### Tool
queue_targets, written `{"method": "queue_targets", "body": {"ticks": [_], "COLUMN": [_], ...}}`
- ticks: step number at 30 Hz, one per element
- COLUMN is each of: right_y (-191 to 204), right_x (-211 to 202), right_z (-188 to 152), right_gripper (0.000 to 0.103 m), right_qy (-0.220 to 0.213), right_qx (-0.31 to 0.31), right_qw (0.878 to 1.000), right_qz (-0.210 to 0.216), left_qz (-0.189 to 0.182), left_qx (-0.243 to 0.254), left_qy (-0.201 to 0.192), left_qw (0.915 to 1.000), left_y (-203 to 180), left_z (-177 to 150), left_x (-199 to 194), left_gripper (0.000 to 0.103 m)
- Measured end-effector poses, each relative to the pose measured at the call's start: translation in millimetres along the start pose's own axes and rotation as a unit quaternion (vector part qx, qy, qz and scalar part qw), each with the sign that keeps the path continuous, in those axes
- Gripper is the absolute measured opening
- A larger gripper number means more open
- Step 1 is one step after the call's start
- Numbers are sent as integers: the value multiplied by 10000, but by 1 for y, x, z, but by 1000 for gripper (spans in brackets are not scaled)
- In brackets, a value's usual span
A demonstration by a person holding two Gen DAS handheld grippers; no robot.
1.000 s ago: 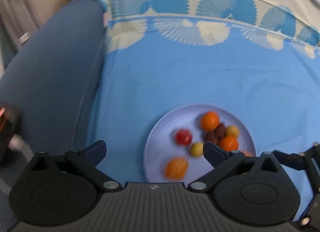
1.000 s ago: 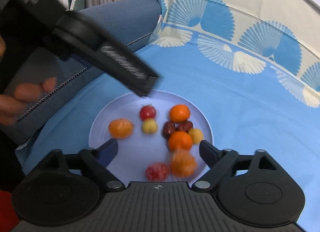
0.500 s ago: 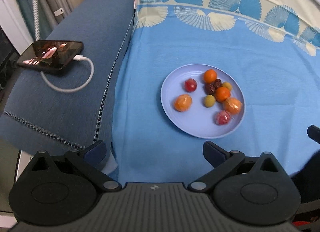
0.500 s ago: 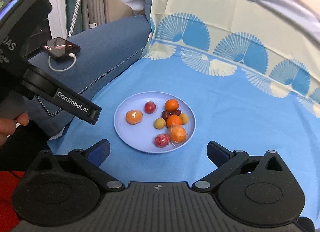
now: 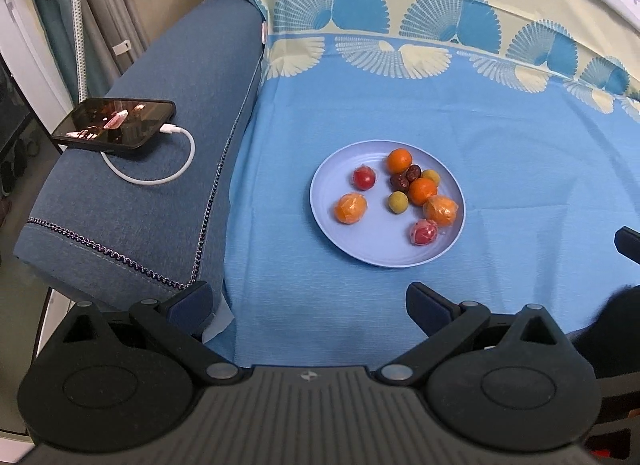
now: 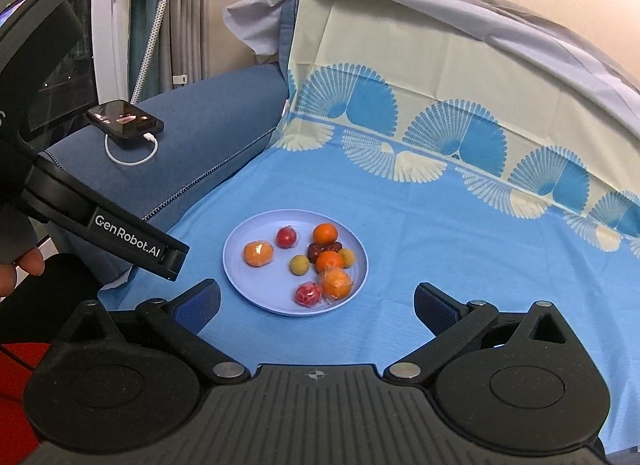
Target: Organize fruits
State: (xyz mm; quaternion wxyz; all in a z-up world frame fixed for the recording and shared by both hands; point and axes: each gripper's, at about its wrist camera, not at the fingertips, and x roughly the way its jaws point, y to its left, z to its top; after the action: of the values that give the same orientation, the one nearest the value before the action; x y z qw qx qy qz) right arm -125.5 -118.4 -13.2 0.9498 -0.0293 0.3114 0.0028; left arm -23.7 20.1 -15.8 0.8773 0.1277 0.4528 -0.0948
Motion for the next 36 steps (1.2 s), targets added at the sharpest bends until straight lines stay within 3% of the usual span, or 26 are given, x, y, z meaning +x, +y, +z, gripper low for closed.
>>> {"method": "queue_targets", "body": {"ticks": [36], "right_y": [1], "right_x": [3], "right_z": [-2], "right_gripper": [102], "right_qy": [77], "right_qx": [61], "right_qw": [9999], "right_qz": [-64], "left_qz": [15], "left_qx": [52], "left_qy": [19], "left_qw": [10000], "left_y": [1], "left_z": [-4], "left_x": [2], "left_gripper": [103]}}
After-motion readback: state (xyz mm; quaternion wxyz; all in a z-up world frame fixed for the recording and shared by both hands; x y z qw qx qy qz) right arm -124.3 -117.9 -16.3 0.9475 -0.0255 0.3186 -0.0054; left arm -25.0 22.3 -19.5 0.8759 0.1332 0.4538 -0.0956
